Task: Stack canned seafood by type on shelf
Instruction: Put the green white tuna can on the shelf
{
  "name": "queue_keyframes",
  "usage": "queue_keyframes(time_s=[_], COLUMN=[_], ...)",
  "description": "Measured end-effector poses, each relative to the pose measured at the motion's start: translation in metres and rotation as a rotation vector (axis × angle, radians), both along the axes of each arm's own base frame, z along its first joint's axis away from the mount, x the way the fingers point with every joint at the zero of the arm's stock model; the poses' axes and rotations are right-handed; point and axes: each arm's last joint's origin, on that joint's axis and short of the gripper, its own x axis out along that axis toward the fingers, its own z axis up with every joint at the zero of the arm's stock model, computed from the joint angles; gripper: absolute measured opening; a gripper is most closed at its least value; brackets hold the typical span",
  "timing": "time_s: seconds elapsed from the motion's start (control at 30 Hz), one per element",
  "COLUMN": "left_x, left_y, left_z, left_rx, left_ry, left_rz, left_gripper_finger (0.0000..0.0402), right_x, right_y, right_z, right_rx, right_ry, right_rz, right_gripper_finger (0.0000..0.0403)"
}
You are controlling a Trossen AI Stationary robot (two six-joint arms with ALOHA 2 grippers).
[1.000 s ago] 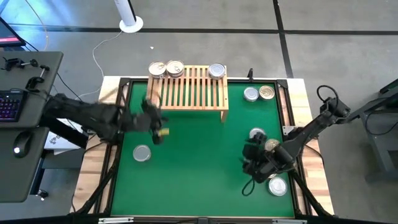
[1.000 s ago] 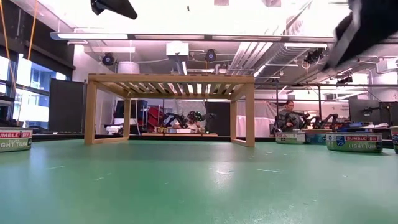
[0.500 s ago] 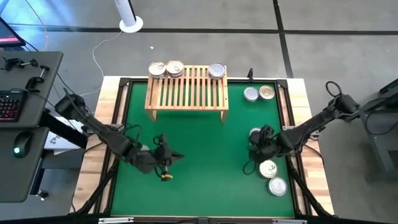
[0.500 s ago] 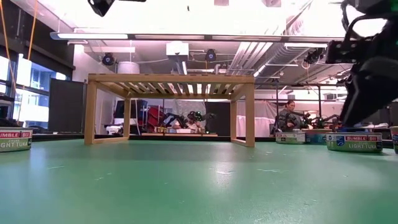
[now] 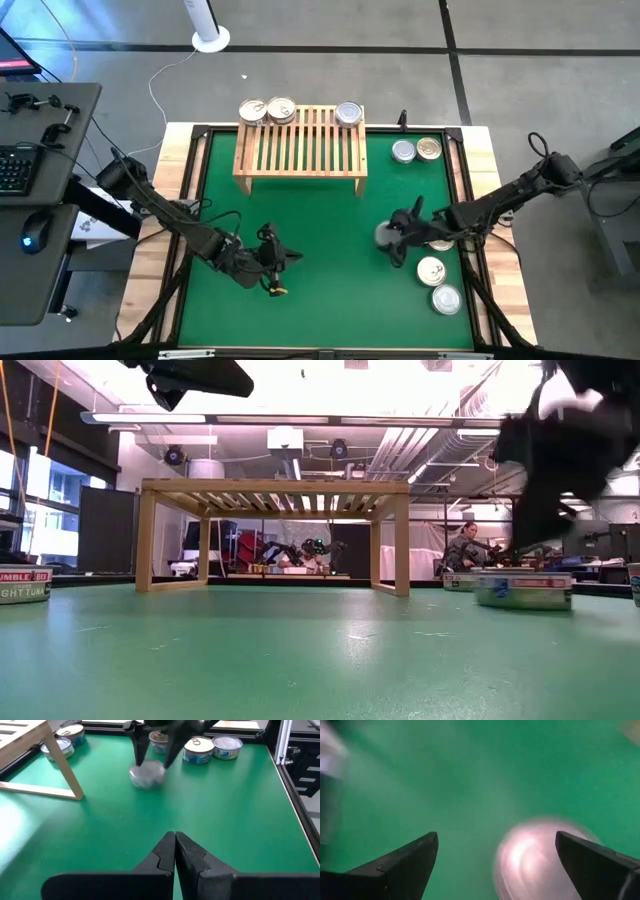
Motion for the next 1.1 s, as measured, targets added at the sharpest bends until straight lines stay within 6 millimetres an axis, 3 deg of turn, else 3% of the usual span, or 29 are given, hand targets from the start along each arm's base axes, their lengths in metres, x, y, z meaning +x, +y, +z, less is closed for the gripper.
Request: queue_keyframes(time_s=[0.13, 0.23, 0.4, 0.57, 0.83, 1.1], left_x=[0.002, 0.004, 0.016, 0.042, 0.085, 0.105], left_y=[0.0, 0.001, 0.003, 0.013, 0.044, 0.061], left_z=[-0.003, -0.007, -0.019, -0.045, -0.092, -0.125], left_rx=[0.003, 0.004, -0.041, -0.124, -0.241, -0.383], left_ry=[0.005, 0.015, 0.02, 0.05, 0.025, 0.025], left_rz=[0.006, 0.014, 0.04, 0.02, -0.016, -0.083], left_gripper_finger=[0.0, 0.0, 0.0, 0.0, 0.0, 0.0], right_x=[0.011, 0.007, -0.012, -0.02, -0.004, 0.021], right_y=[0.02, 0.03, 0.041, 0.047, 0.055, 0.064], right_z=[0.026, 0.029, 0.011, -0.007, -0.043, -0.072], right_rx=[-0.068, -0.148, -0.233, -0.317, -0.379, -0.404], right_ry=[-0.311, -0.348, -0.169, -0.045, 0.043, -0.053], right_rz=[0.18, 0.204, 0.178, 0.167, 0.217, 0.266], right_gripper_finger=[0.0397, 0.0397, 0.0397, 0.0397, 0.0397, 0.0397])
